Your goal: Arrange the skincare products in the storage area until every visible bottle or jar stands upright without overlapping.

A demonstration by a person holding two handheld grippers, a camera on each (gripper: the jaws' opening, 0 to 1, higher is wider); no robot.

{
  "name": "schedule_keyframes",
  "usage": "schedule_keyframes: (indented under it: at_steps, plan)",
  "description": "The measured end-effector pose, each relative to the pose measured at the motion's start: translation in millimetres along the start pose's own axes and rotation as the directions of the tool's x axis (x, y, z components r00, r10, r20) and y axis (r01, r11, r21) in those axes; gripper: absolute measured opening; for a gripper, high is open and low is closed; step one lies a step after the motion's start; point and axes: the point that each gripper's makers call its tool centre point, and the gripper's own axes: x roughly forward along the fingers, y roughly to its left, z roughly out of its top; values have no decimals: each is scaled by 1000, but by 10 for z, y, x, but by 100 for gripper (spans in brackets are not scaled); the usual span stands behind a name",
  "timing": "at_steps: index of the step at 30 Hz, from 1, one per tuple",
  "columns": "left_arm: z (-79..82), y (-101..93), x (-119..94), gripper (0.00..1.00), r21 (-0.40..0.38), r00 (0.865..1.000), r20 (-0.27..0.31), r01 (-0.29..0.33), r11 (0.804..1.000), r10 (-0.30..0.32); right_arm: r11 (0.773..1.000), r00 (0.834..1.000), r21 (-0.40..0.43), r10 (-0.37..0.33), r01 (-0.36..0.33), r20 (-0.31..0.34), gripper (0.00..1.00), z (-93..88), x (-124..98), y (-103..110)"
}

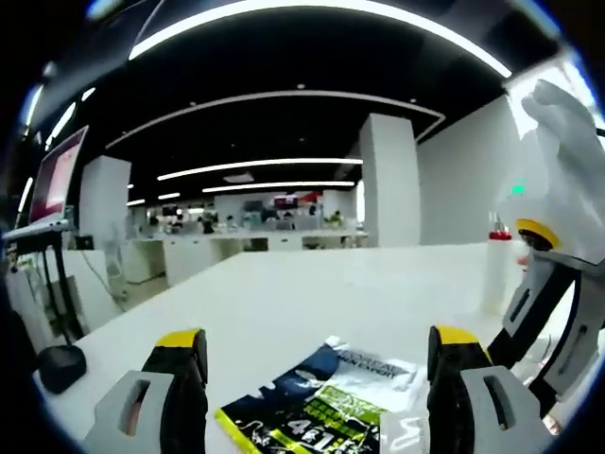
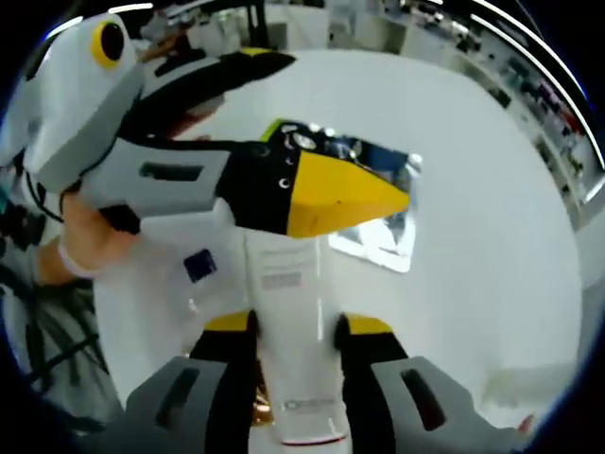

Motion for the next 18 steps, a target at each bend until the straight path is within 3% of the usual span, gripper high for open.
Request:
schedule_keyframes:
  at_steps: [3,7,9,13,14,16,18]
  plan:
    - [19,6,-1,99,2,1000,10,-4,1000,4,1000,1000,-20,-6,6,-15,30,-21,-13,1]
    - [46,-2,2,99,-30,1000,22,15,999,-14,994,996,-69,-88,88,3,29,-20,-84,-104]
    - [178,-83,-29,100,-110,993,96,76,991,-66,990,994,-90,-107,109,36,29,11,-142,-118]
    - [495,-77,-156,100,-239,954,285,166,957,-95,983,980,-87,-152,164,128,29,135,-293,-166]
    - [598,-55,-213,100,-283,932,350,201,938,-94,983,975,-77,-155,169,157,29,175,-337,-165]
    - [690,-14,-269,100,-321,905,417,232,918,-83,983,961,-53,-163,178,222,29,258,-430,-165]
    - [688,-5,-276,100,-338,902,422,247,908,-88,981,943,-42,-168,188,288,29,340,-516,-175]
